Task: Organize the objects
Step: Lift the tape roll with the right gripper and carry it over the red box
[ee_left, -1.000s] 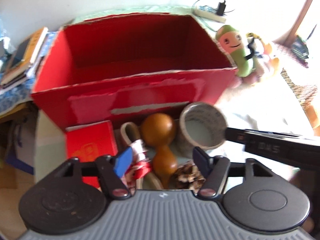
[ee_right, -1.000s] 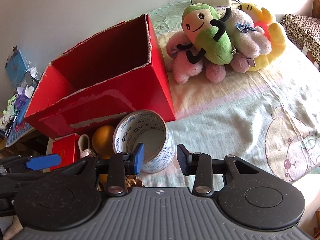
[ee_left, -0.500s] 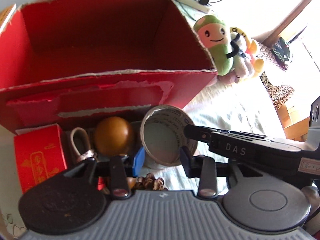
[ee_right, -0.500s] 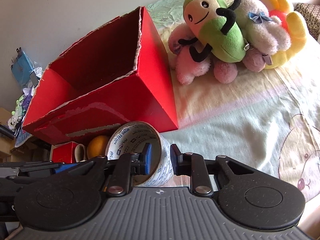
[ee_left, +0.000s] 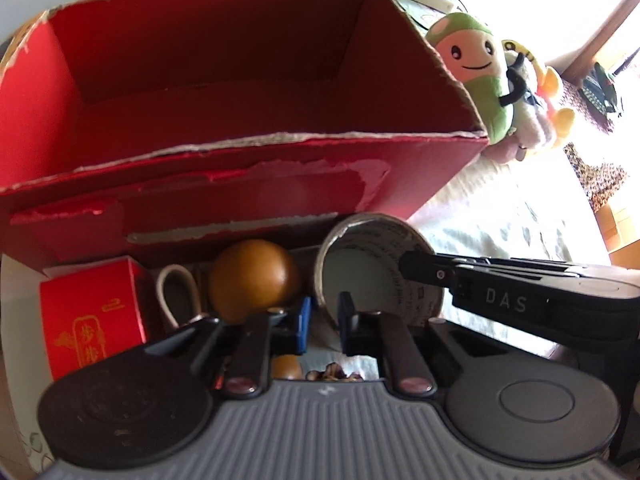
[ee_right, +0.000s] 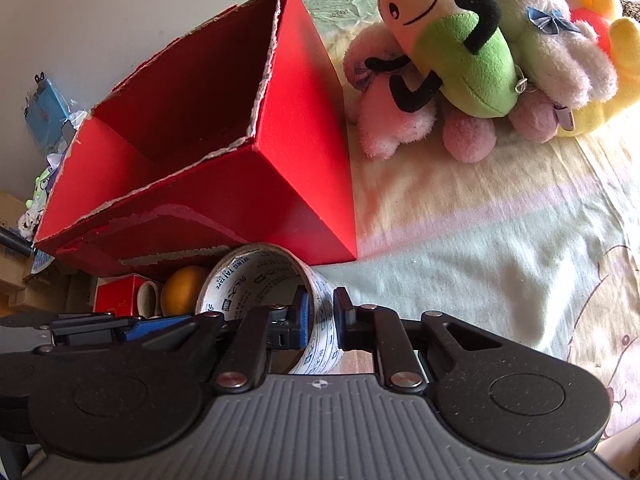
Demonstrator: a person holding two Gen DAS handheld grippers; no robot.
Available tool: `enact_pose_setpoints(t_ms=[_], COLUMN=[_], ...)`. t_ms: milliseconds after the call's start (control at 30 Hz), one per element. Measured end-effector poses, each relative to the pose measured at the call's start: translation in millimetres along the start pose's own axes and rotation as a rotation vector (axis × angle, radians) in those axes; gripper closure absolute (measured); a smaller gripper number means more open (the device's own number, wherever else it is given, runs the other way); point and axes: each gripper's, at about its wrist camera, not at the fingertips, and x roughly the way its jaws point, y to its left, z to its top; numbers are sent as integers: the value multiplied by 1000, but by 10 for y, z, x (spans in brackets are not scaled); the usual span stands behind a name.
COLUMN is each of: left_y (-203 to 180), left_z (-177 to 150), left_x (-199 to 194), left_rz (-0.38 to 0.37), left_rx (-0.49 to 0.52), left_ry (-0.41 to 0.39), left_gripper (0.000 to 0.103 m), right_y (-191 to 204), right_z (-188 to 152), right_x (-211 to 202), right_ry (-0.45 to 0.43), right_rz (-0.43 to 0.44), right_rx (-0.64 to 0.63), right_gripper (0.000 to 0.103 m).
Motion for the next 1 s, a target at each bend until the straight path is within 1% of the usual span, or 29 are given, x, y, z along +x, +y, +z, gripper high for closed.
enact_pose_setpoints(t_ms=[133, 267, 333, 367, 433, 567, 633, 700, 767, 867, 933, 1000], left_y=[-161, -395, -491, -532, -616, -759, -745, -660, -619, -482, -372, -194], left_z=[-18, -27, -7, 9, 51, 138, 220, 358, 459, 636, 747, 829], left_x=[-26, -166, -236, -286, -401, -595, -687, -902, -1082, -1182, -1198, -1242], left_rz=[-18, -65, -95, -113, -157, -194, -210, -226, -222, -195, -166, -138], left_rx=[66, 159, 200, 217, 249, 311, 320, 318, 312, 298, 283, 254], left_ry=[-11, -54, -79, -92, -119, -198, -229, -268, -311, -362, -381, -377], left_gripper=[92, 92, 92, 94, 95, 95, 95, 95, 95, 95, 95, 95], right_y=[-19, -75, -100, -106, -100, -11, 52, 117, 186, 362, 477, 574], right_z=[-41, -97, -142, -158, -163, -148, -113, -74, 10, 251, 394, 554], right_x=[-104, -369, -523, -616, -803, -1145, -1293, -1379, -1422, -1419, -1374, -1263], right_ry=[-19, -64, -101, -124, -174, -280, -328, -375, -410, -456, -466, -448], right_rz=[-36, -76, -87, -94, -109, -143, -152, -147, -130, -101, -81, -67], right_rx=[4, 34, 60, 72, 89, 96, 90, 75, 63, 20, -16, -46], right_gripper=[89, 90, 90, 90, 89, 89, 88, 88, 88, 88, 88, 88])
